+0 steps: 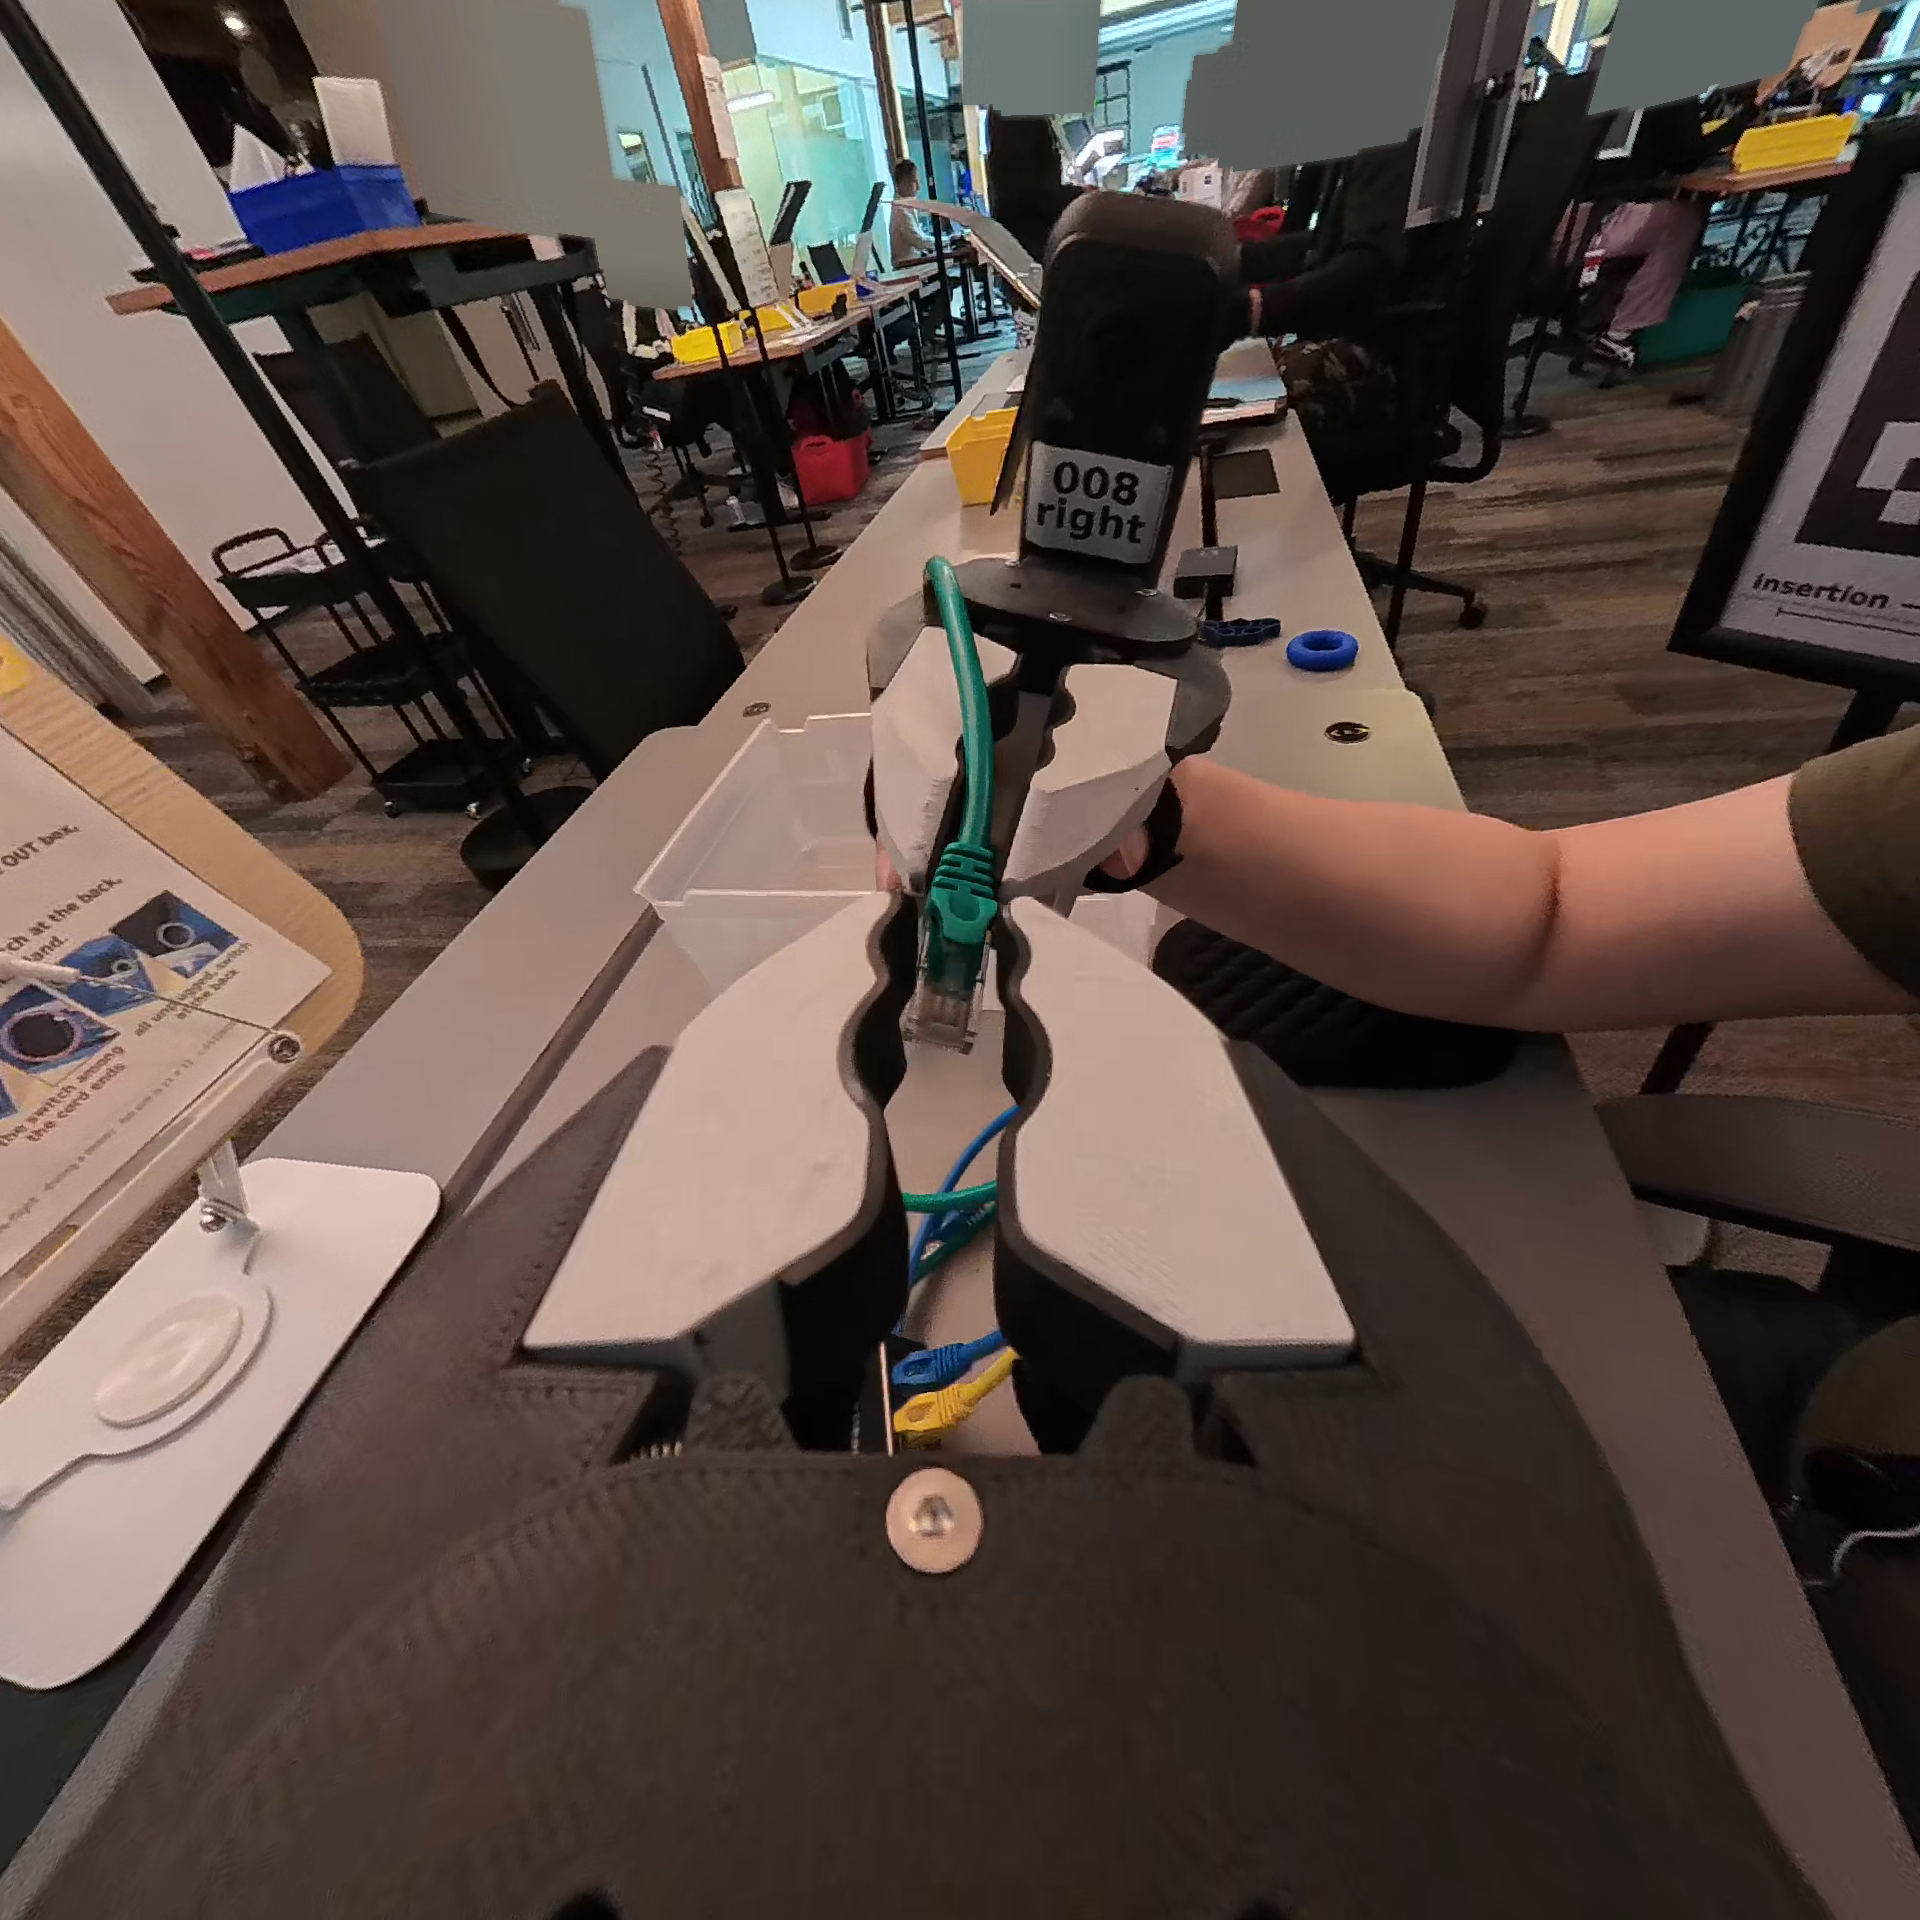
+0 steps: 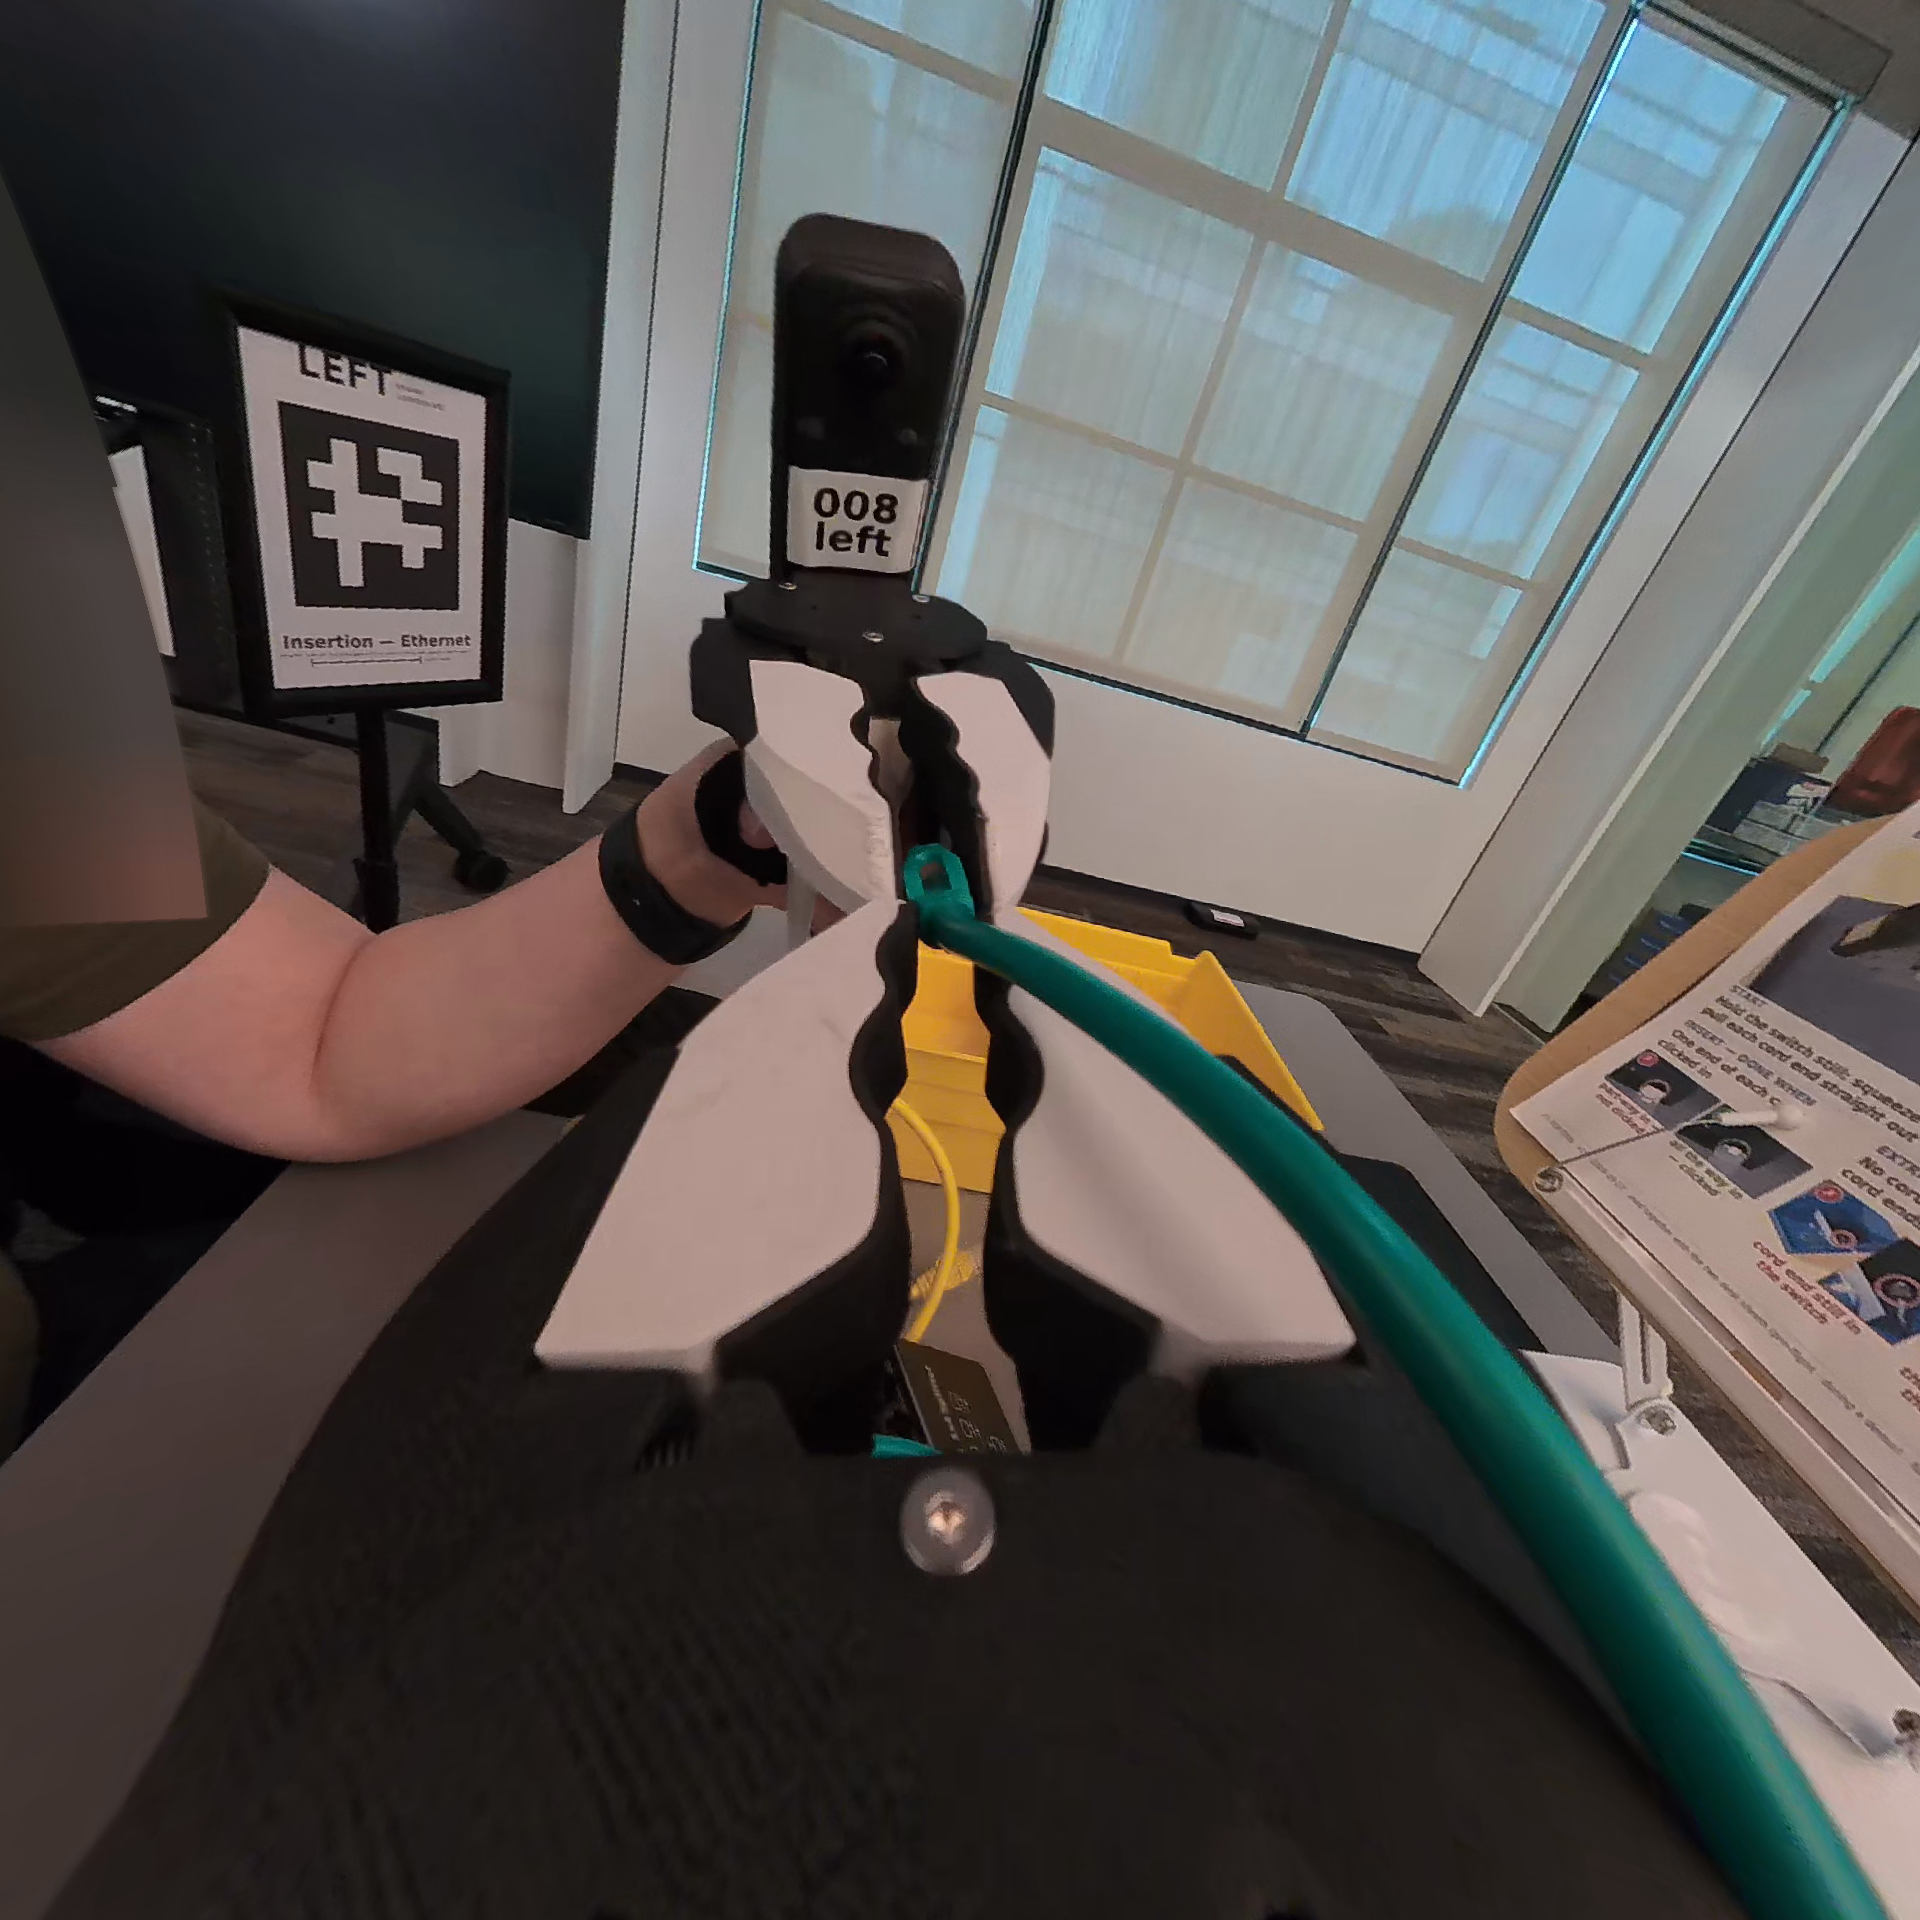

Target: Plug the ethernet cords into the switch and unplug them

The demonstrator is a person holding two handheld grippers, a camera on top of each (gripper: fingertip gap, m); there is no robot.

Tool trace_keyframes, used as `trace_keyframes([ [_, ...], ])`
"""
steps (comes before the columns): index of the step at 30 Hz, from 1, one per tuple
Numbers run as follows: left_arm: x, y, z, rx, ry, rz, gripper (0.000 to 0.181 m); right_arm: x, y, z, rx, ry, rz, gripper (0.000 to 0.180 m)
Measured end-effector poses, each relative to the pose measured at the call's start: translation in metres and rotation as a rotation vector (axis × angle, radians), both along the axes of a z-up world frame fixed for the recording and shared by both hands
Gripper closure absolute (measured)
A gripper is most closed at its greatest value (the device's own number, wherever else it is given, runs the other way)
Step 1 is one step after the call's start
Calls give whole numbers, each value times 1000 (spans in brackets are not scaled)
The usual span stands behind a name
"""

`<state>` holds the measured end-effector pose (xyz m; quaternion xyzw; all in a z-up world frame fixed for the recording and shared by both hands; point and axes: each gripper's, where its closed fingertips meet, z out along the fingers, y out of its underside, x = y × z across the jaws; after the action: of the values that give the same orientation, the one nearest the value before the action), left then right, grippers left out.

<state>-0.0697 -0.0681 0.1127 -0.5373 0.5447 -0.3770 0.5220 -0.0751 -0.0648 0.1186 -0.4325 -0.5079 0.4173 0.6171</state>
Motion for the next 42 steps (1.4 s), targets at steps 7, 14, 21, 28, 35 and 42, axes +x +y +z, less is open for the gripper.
trace_keyframes([
  [7,-7,15,-3,-45,-6,58,162,6,16,-4,-27,-13,-70,169],
  [14,-31,42,-18,-121,62,197,140,29,38,-1,-47,-16,-194,169],
  [21,-43,70,-47,-291,169,352,157,43,37,9,-10,-22,-242,169],
  [28,-33,47,-20,-533,-80,84,181,48,37,11,-7,-23,-243,169],
  [35,-41,47,-16,-591,-140,14,181,49,38,9,8,-46,-254,169],
  [42,-62,75,-82,-405,287,316,168,54,42,4,43,-96,-296,169],
])
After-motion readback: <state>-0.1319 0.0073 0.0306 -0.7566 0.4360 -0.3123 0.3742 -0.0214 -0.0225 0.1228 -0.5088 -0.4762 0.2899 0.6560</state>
